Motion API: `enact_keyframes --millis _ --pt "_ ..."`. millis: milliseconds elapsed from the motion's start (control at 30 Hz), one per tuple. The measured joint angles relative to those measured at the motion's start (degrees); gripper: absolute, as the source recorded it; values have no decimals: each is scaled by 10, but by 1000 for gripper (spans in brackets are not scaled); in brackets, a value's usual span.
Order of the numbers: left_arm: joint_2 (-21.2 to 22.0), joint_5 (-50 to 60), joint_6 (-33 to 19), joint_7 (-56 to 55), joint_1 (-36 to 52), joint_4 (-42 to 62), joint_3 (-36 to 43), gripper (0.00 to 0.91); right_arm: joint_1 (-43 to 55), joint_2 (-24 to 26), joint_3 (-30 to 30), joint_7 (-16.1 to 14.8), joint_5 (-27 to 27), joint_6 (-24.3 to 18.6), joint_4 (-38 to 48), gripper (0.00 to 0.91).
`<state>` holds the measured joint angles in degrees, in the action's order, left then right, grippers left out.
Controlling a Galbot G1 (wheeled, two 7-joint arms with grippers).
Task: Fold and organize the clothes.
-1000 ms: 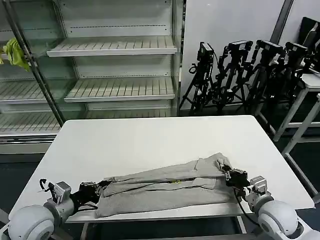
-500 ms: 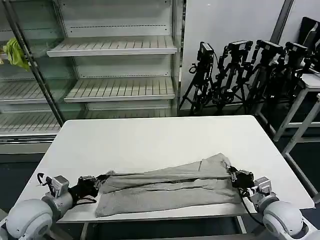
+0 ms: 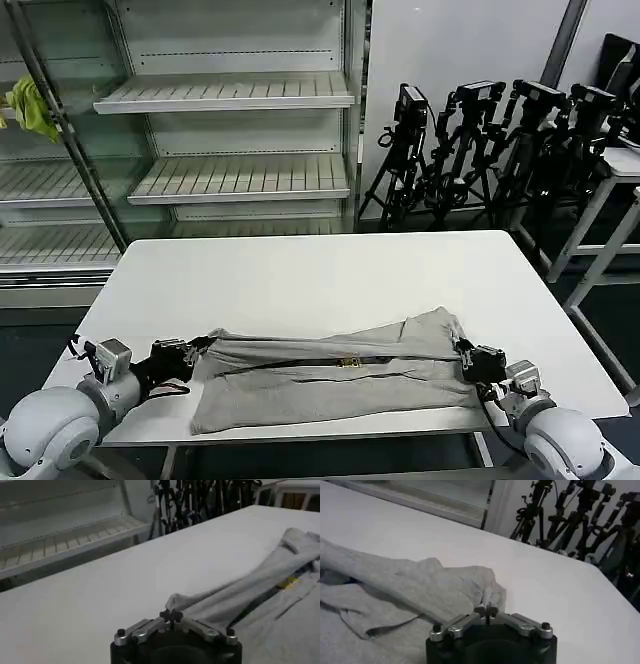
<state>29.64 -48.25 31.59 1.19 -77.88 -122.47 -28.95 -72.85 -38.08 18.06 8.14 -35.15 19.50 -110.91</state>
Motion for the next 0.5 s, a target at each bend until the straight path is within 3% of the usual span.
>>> enact_keyframes --millis 33,67,100,500 --pt "0 0 2 -1 -2 -2 0 71 1 0 -1 2 1 0 0 907" --pt "-1 0 3 -2 -5 -4 1 272 3 0 -1 3 2 0 0 907" --pt "-2 0 4 -4 -8 -6 1 907 4 0 -1 4 3 0 1 907" --pt "-9 4 11 -15 -35 -26 -10 907 14 4 11 16 5 -9 0 907"
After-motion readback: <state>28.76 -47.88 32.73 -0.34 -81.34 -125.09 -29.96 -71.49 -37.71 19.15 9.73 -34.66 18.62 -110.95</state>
